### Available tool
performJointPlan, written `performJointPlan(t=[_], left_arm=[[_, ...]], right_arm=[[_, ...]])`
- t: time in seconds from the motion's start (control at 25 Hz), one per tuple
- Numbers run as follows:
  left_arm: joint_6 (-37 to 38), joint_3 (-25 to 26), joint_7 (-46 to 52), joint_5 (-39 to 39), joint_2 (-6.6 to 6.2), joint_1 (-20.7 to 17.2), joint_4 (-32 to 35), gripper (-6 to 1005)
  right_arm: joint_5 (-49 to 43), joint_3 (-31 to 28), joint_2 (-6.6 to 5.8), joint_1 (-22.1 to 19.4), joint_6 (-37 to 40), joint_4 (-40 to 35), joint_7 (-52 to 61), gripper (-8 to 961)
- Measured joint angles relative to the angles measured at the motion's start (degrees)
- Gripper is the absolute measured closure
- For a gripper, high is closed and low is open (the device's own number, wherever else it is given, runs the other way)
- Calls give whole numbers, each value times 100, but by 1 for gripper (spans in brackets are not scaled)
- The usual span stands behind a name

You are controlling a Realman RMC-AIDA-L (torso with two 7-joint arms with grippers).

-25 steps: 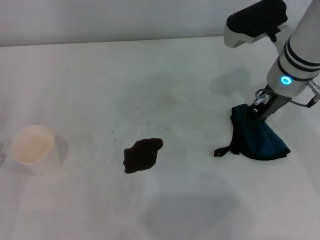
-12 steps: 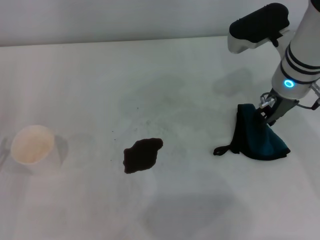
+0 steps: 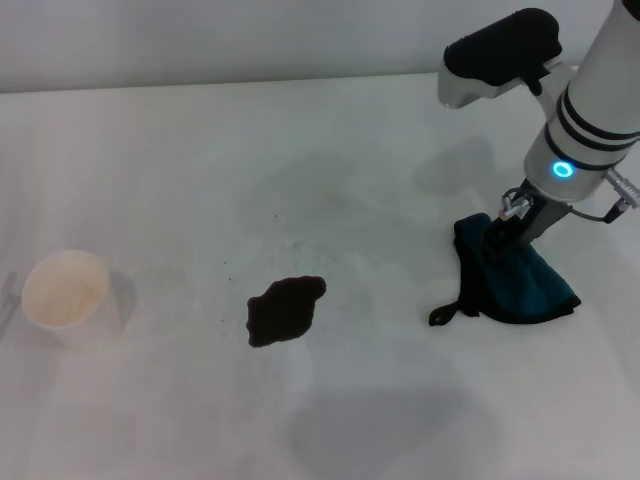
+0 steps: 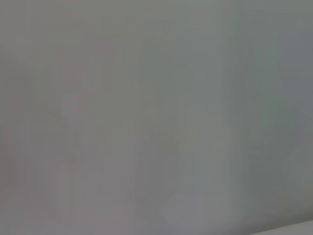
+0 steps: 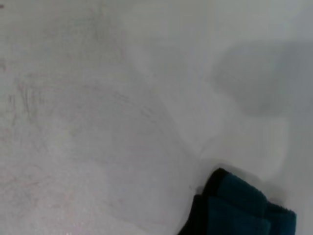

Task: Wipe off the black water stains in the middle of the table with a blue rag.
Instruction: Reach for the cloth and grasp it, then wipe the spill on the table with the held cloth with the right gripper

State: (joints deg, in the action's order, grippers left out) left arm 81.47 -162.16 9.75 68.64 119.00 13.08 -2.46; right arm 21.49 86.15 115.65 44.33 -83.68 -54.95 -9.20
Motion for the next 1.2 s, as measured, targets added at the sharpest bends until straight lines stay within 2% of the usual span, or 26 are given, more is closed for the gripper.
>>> performJointPlan(t=[0.16, 0.36, 0.8, 1.0, 1.2], left_arm=[[-3, 0, 0, 12, 0, 14, -12, 123], [-9, 0, 0, 17, 0, 33, -14, 123], [-9, 0, 1, 88, 0, 48, -24, 123], [-9, 0, 0, 89, 0, 46, -16, 123], [-8, 0, 0, 160, 0, 46, -14, 123]], right_arm=[[-11, 6, 5, 3, 71, 62, -4, 594], [-63, 9, -8, 50, 127, 297, 11, 519], [-8, -24, -2, 58, 117, 312, 11, 585], [-6, 40, 10, 61, 111, 307, -9, 801], [200, 274, 44, 109, 140, 209, 0, 867]])
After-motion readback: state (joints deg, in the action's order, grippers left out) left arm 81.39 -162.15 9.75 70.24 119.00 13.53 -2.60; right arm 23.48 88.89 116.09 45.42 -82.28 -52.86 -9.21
